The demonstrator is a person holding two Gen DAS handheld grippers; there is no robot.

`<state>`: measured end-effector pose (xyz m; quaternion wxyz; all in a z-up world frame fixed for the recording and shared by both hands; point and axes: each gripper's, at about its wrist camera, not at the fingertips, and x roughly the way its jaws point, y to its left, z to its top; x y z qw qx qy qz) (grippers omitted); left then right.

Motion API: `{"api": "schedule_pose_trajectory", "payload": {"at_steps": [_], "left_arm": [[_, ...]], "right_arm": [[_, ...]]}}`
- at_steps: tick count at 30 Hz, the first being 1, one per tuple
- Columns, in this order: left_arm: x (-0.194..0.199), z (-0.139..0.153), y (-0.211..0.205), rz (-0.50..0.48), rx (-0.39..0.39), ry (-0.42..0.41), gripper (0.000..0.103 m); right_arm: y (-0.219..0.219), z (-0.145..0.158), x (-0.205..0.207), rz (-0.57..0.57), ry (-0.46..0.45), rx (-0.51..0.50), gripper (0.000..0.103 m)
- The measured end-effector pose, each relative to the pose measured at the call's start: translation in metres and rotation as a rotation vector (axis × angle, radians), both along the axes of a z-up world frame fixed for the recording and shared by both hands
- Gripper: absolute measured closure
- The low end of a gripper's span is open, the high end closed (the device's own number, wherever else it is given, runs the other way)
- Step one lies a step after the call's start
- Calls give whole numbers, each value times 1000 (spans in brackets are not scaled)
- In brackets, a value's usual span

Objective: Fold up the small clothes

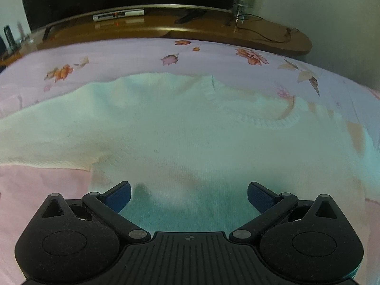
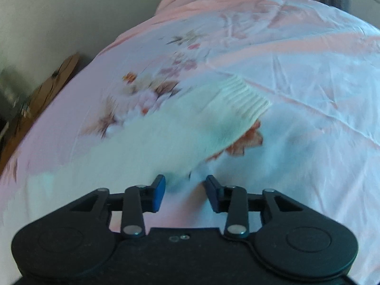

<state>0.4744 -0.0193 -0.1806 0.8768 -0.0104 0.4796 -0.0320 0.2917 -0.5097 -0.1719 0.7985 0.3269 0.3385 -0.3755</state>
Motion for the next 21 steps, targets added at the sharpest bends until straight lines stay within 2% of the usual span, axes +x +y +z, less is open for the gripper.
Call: {"api": "schedule_pose_trajectory", "payload": {"at_steps": [3, 5, 7, 9, 12, 16, 21], "left_arm": [[7, -4, 5, 13, 11, -11, 0], [10, -8, 11, 30, 2, -9, 0], [14, -11, 14, 38, 0, 1, 0], [17, -13, 14, 17, -8, 19, 0], [18, -14, 9, -5, -18, 20, 0], [24, -17, 2, -7, -7, 29, 0], [28, -16, 1, -8, 4, 29, 0]], "right_arm": [[-13, -2, 3, -56, -15, -11, 79], [-19, -3, 6, -71, -20, -26, 80], [-22, -3, 9, -74, -19, -50, 85], [-23, -3, 11, -77, -22, -67, 96], [-15, 4, 13, -47, -55, -109, 98], [23, 23, 30, 111, -132, -176, 99], [100, 47, 72, 380, -234, -182, 99]]}}
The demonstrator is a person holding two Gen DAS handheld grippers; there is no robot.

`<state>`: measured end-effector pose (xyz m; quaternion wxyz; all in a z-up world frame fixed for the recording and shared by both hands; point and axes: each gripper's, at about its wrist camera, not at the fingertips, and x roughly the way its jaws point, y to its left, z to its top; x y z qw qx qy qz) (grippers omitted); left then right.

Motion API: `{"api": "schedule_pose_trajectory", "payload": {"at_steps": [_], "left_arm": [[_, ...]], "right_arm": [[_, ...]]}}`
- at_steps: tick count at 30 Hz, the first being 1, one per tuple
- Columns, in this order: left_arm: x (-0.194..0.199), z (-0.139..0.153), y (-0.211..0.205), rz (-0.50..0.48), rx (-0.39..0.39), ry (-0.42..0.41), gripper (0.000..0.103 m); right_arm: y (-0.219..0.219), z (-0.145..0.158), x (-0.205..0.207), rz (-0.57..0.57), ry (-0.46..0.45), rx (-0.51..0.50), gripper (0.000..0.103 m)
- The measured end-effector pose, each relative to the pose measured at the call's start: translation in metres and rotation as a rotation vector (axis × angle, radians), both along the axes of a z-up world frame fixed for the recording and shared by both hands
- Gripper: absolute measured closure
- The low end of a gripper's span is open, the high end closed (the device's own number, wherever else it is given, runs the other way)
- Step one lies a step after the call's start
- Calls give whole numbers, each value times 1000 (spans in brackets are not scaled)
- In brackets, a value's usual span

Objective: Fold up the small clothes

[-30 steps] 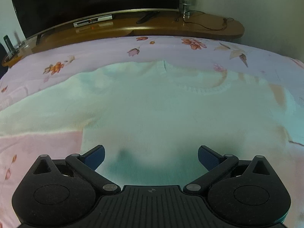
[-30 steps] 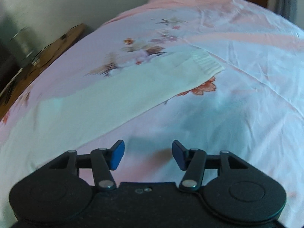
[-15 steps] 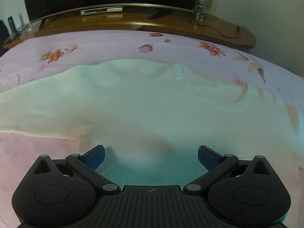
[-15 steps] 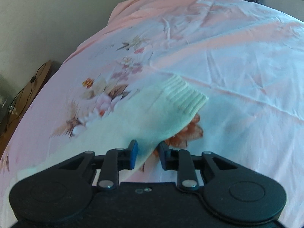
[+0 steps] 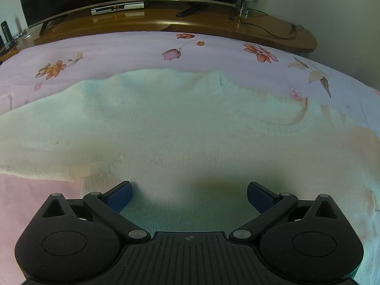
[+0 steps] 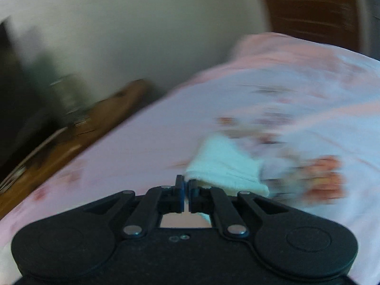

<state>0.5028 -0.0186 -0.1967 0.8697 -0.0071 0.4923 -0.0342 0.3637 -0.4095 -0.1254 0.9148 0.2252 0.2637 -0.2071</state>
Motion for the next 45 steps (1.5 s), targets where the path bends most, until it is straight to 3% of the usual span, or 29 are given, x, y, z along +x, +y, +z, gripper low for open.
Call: {"api": "schedule_pose_trajectory", "payload": {"at_steps": [4, 9, 10, 11, 12, 17, 20, 22, 25, 27, 29, 32, 34, 37, 40, 45], "left_arm": [[5, -5, 2, 7, 22, -1, 0], [7, -5, 15, 26, -12, -5, 0], [7, -3, 17, 27, -28, 4, 0], [7, -2, 19, 26, -55, 15, 0], [6, 1, 21, 17, -101, 32, 0], [1, 10, 10, -55, -234, 81, 0], [-5, 15, -3, -56, -179, 52, 0], [-5, 19, 2, -39, -165, 50, 0], [-6, 29, 19, -7, -87, -17, 0], [-5, 29, 29, 7, -48, -40, 0], [-1, 22, 40, 21, -32, -29, 0], [-1, 17, 50, 34, -34, -21, 0], [-6, 16, 56, 33, -61, -16, 0], [-11, 17, 58, 10, -113, -6, 0], [-15, 15, 56, -15, -225, 39, 0], [-14, 2, 44, 10, -440, 145, 0]], "right_arm": [[79, 1, 36, 239, -11, 28, 99], [163, -28, 66, 511, 95, 85, 96], [172, -37, 71, 549, 128, 102, 91], [179, -46, 75, 577, 173, 118, 76], [183, -52, 77, 587, 204, 129, 67], [168, -33, 53, 525, 122, 121, 65], [152, -33, 48, 483, 111, 144, 50], [141, -44, 55, 433, 143, 195, 48], [124, -59, 66, 310, 145, 327, 56], [126, -60, 71, 258, 134, 299, 75], [138, -59, 78, 277, 139, 275, 96], [170, -49, 84, 362, 91, 247, 97], [195, -42, 91, 459, 73, 247, 97], [222, -44, 98, 585, 101, 300, 77], [213, -36, 84, 542, 62, 275, 75], [171, -30, 45, 380, 78, 123, 69]]}}
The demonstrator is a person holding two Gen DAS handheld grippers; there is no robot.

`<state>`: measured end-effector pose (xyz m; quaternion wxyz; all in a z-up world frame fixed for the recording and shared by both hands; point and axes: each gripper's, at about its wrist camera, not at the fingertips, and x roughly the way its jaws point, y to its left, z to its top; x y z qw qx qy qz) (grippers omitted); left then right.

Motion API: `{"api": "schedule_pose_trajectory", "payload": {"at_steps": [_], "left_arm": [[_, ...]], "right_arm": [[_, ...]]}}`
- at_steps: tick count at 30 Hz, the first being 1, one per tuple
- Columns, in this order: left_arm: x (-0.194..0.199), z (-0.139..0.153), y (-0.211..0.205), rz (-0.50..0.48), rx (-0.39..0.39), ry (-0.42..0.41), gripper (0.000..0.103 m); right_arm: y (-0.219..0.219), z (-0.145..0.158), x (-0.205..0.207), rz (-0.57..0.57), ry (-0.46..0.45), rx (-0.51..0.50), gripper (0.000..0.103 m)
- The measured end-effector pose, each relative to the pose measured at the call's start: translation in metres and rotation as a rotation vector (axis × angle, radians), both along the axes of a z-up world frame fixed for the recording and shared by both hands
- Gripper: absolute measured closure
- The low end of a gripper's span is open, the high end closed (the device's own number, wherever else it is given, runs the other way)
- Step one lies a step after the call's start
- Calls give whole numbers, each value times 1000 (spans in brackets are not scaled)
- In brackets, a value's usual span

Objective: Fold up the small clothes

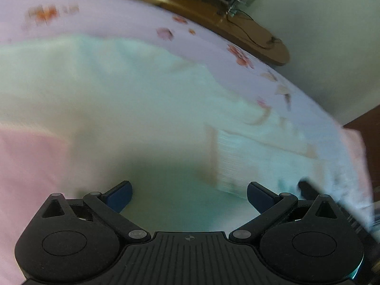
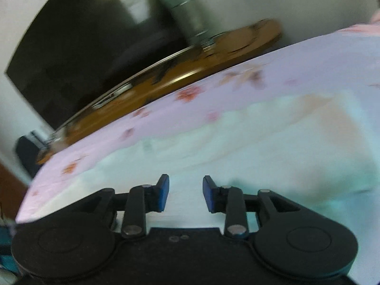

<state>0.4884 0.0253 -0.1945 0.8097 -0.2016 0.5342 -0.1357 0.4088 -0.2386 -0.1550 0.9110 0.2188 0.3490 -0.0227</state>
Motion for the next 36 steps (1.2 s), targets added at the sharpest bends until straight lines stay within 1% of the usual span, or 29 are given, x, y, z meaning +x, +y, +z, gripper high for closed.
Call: {"api": "schedule_pose_trajectory", "payload": {"at_steps": [1, 2, 3, 6, 7, 8, 9, 10, 11, 12, 14, 17, 19, 20, 21, 22, 24, 26, 30, 33, 34, 36], "left_arm": [[0, -2, -4, 4, -46, 19, 0], [0, -5, -9, 3, -75, 40, 0], [-1, -7, -14, 7, -86, 49, 0], [-2, -10, -26, 33, -85, 37, 0], [-2, -11, -30, 42, -92, 36, 6], [-3, -10, -33, 52, -105, 37, 35], [-1, -13, -36, 52, -144, 59, 49], [2, -17, -38, 51, -181, 95, 60], [3, -22, -42, 56, -205, 124, 60], [3, -26, -46, 65, -205, 125, 60], [4, -27, -50, 77, -206, 92, 60], [6, -26, -53, 101, -209, 79, 60], [6, -24, -56, 97, -201, 18, 60], [6, -24, -57, 108, -195, -2, 67], [5, -24, -57, 118, -181, -17, 79], [5, -24, -56, 121, -171, -32, 100], [5, -20, -52, 142, -180, -69, 100], [4, -11, -46, 150, -195, -130, 100], [4, 20, -27, 173, -208, -266, 100], [5, 37, 4, 211, -195, -315, 100], [6, 38, 13, 227, -186, -319, 100], [4, 33, 32, 251, -141, -323, 100]], "right_arm": [[-7, 0, -9, -25, 8, -27, 68], [-13, -2, -16, -45, 15, -43, 66], [-18, -4, -22, -60, 20, -46, 65], [-33, -9, -43, -104, 35, -42, 63], [-36, -10, -48, -117, 36, -41, 63], [-42, -11, -54, -132, 39, -38, 63], [-44, -13, -57, -143, 40, -34, 62], [-46, -12, -62, -151, 39, -34, 62], [-48, -13, -67, -160, 38, -38, 62], [-49, -13, -68, -167, 37, -44, 62], [-51, -14, -71, -174, 35, -54, 62], [-51, -15, -73, -190, 32, -98, 61], [-51, -17, -75, -201, 42, -131, 60], [-51, -19, -74, -207, 51, -149, 59], [-52, -21, -72, -211, 60, -157, 59], [-53, -23, -72, -218, 71, -163, 58], [-53, -26, -70, -235, 92, -192, 56], [-54, -30, -66, -244, 102, -224, 55], [-56, -37, -52, -251, 113, -253, 55], [-54, -39, -41, -244, 109, -274, 55], [-52, -40, -37, -236, 111, -289, 55], [-50, -39, -32, -219, 100, -277, 56]]}}
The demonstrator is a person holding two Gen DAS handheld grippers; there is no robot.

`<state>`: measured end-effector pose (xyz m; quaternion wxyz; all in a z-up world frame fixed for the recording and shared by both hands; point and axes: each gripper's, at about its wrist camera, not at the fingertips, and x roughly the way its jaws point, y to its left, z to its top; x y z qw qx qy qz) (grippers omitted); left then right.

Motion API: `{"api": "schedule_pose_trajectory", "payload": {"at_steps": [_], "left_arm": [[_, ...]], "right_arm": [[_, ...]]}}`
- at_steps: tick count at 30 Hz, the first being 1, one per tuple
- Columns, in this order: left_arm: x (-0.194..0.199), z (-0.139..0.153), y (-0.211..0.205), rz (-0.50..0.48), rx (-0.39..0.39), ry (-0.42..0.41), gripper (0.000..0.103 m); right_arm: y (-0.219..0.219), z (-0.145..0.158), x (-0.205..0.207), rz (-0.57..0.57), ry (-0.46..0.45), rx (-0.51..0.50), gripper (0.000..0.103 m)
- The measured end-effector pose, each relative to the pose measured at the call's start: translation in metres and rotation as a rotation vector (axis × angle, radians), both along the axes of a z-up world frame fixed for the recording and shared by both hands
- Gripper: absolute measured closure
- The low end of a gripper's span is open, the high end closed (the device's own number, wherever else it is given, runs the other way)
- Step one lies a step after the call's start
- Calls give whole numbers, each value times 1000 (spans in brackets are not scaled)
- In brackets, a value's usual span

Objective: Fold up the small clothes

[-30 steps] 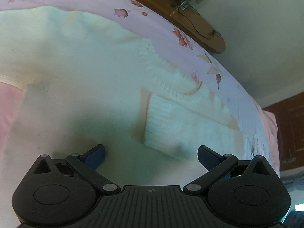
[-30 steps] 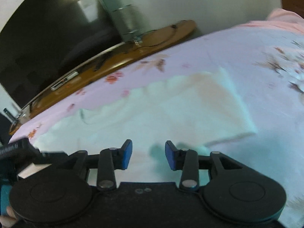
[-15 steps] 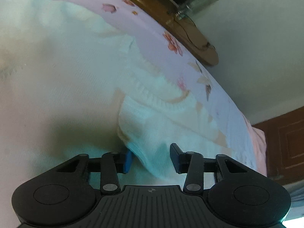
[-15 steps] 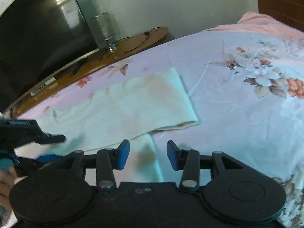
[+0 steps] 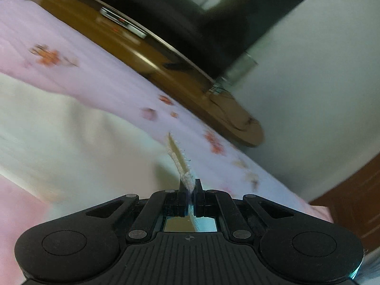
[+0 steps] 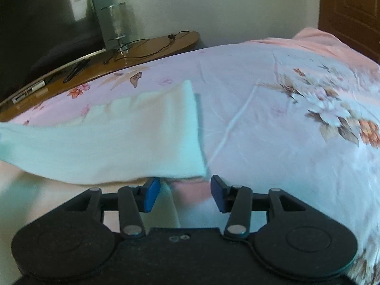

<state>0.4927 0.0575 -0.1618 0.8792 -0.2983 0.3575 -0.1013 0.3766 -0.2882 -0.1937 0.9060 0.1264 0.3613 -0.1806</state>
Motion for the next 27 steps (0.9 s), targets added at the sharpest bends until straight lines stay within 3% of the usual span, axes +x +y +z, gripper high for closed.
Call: {"api": "schedule_pose_trajectory", "payload": {"at_steps": [1, 3, 5, 7, 9, 14, 16, 20, 22, 24, 27], "left_arm": [[-1, -5, 7, 13, 17, 12, 100], [-2, -19, 18, 24, 39, 59, 100], [-5, -30, 23, 28, 70, 83, 100], [-7, -39, 29, 39, 84, 100, 100], [-10, -47, 33, 42, 85, 113, 100], [-10, -50, 28, 27, 121, 87, 100], [-7, -54, 32, 24, 118, 113, 100], [-10, -51, 29, -33, 163, 105, 100], [-11, -48, 29, -31, 149, 110, 100], [-11, -49, 31, -23, 127, 115, 100], [-10, -54, 36, -1, 109, 124, 100]], "right_arm": [[2, 0, 1, 16, -4, 3, 59], [10, -2, 7, 51, 9, -26, 77], [14, -3, 12, 69, 12, -40, 84], [9, 1, 13, 55, -1, 3, 89], [-8, 4, 11, 7, -18, 113, 94], [-11, 6, 2, -37, -32, 120, 96], [-9, 1, 3, -46, -8, 107, 97], [-16, 0, 0, -94, -7, 117, 97], [-20, 4, -7, -113, -49, 139, 97], [-21, 5, -7, -58, -61, 178, 81], [-24, 3, -1, -39, -18, 231, 83]]}}
